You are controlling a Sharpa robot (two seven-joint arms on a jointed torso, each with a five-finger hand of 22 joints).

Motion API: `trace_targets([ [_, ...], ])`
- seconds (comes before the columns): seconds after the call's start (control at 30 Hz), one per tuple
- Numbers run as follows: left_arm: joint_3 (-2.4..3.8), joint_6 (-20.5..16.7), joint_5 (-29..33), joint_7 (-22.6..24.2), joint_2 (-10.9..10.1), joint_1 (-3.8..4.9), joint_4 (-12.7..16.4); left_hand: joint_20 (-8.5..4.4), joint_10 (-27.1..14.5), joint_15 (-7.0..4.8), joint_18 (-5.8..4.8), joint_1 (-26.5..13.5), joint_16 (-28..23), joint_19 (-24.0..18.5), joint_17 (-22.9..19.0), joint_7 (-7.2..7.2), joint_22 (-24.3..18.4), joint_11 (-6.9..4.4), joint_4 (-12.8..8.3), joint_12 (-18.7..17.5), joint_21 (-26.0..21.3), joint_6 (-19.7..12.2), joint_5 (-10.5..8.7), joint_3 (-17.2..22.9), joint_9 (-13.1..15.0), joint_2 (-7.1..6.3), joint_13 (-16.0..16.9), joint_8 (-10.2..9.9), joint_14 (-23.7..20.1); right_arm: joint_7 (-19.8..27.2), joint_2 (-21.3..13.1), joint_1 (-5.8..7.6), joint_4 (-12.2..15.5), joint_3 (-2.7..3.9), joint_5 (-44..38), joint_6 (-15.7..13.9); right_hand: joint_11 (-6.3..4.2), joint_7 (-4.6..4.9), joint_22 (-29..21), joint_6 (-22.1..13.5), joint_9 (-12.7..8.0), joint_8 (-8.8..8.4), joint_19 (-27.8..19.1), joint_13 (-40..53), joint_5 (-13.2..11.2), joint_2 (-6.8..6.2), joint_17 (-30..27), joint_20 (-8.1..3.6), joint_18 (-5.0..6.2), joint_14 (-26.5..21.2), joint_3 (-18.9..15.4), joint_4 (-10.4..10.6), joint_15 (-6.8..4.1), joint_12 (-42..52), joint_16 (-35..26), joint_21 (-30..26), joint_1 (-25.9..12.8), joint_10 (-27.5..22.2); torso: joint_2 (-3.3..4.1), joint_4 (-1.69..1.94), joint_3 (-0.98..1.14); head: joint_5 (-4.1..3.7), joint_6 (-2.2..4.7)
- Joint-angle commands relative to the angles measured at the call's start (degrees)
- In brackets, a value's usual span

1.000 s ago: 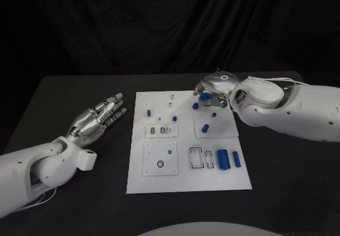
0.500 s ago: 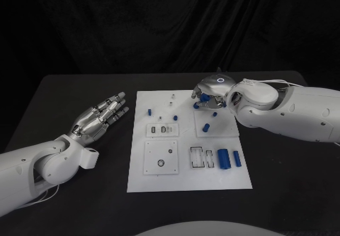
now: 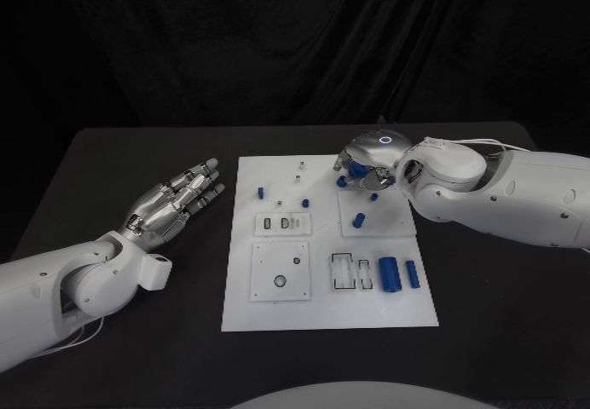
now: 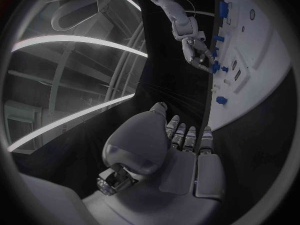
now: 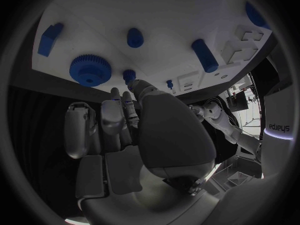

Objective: Assemble the parts on the task board

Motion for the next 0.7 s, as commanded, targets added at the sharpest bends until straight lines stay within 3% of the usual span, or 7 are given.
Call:
trace_targets([
  [0.03, 0.0, 1.0, -0.1, 9.5, 0.2, 0.12, -0.1, 0.37, 0.0, 0.52, 0.71, 0.5, 0.3, 0.0, 0.0, 0.5, 0.1, 0.41, -0.1, 0.2, 0.3, 0.0, 0.25, 0.3, 0.1, -0.12, 0.0, 0.1, 0.0, 0.5, -0.2, -0.17, 0.2, 0.04, 0.0, 0.0, 0.18, -0.04, -0.3, -0.9, -0.2, -0.65, -0.6, -0.1, 0.1, -0.41, -0.3, 0.1, -0.1, -0.4, 0.4, -0.5, 0.29, -0.9, -0.5, -0.6, -0.3, -1.7, -0.02, 0.02, 0.03, 0.06, -0.06],
  [0.17, -0.04, 1.1, -0.1, 9.4, 0.3, 0.11, -0.3, 0.43, 0.0, 0.59, 0.7, 0.5, 0.3, 0.0, 0.1, 0.5, 0.1, 0.38, -0.2, 0.1, 0.3, -0.1, 0.3, 0.5, 0.1, -0.12, 0.0, 0.0, 0.0, 0.7, -0.4, -0.17, 0.3, 0.04, 1.0, 0.0, 0.65, 0.12, -1.0, -1.5, -0.2, -1.17, -1.1, -0.1, 0.2, -0.18, -0.7, 0.27, 0.07, -0.7, 0.7, -1.6, 0.49, -2.2, -0.8, -1.0, -0.5, -4.6, -0.02, -0.04, 0.03, 0.1, -0.09],
  [0.47, -0.12, 1.2, -0.1, 9.3, 0.2, 0.11, -0.3, 0.53, -0.1, 0.72, 0.67, 0.5, 0.3, 0.0, 0.1, 0.47, 0.1, 0.33, -0.3, 0.1, 0.3, -0.2, 0.43, 0.9, 0.1, -0.13, 0.0, 0.0, 0.0, 1.1, -1.4, -0.18, 1.0, 0.04, 1.5, -0.9, 0.81, 0.13, -1.1, -1.7, -0.2, -1.43, -1.2, 0.0, -1.1, 0.07, -0.7, 0.4, 0.11, -0.8, 0.5, -2.0, 0.61, -2.5, -0.9, -1.2, -1.3, -5.6, -0.08, 0.0, 0.0, 0.07, -0.08],
  [0.57, -0.13, 1.3, -0.1, 9.2, 0.2, 0.1, -0.4, 0.53, -0.1, 0.72, 0.67, 0.5, 0.3, 0.0, 0.1, 0.47, 0.1, 0.33, -0.3, 0.1, 0.3, -0.2, 0.43, 0.9, 0.1, -0.13, 0.0, 0.0, 0.0, 1.1, -1.6, -0.24, 1.2, 0.03, 1.6, -0.6, 0.79, 0.09, -1.0, -1.9, -0.1, -1.63, -1.2, 0.1, -3.9, 0.39, -0.6, 0.55, 0.11, -0.8, 0.0, -2.2, 0.72, -2.1, -0.8, -1.2, -2.0, -5.1, -0.07, 0.0, -0.05, 0.0, -0.05],
  [0.7, -0.15, 1.3, -0.1, 9.0, 0.1, 0.1, -0.4, 0.55, -0.1, 0.76, 0.66, 0.5, 0.3, 0.1, 0.1, 0.47, 0.1, 0.32, -0.4, 0.1, 0.3, -0.2, 0.46, 1.0, 0.1, -0.14, 0.0, 0.0, 0.0, 1.1, -1.6, -0.37, 1.0, 0.03, 1.6, -0.1, 0.68, 0.08, -0.9, -1.7, 0.0, -1.59, -1.1, 0.1, -5.4, 0.68, -0.5, 0.57, 0.1, -0.8, -0.2, -2.5, 0.72, -1.5, -0.8, -1.2, -2.3, -4.4, -0.05, -0.06, -0.04, 0.17, -0.14],
])
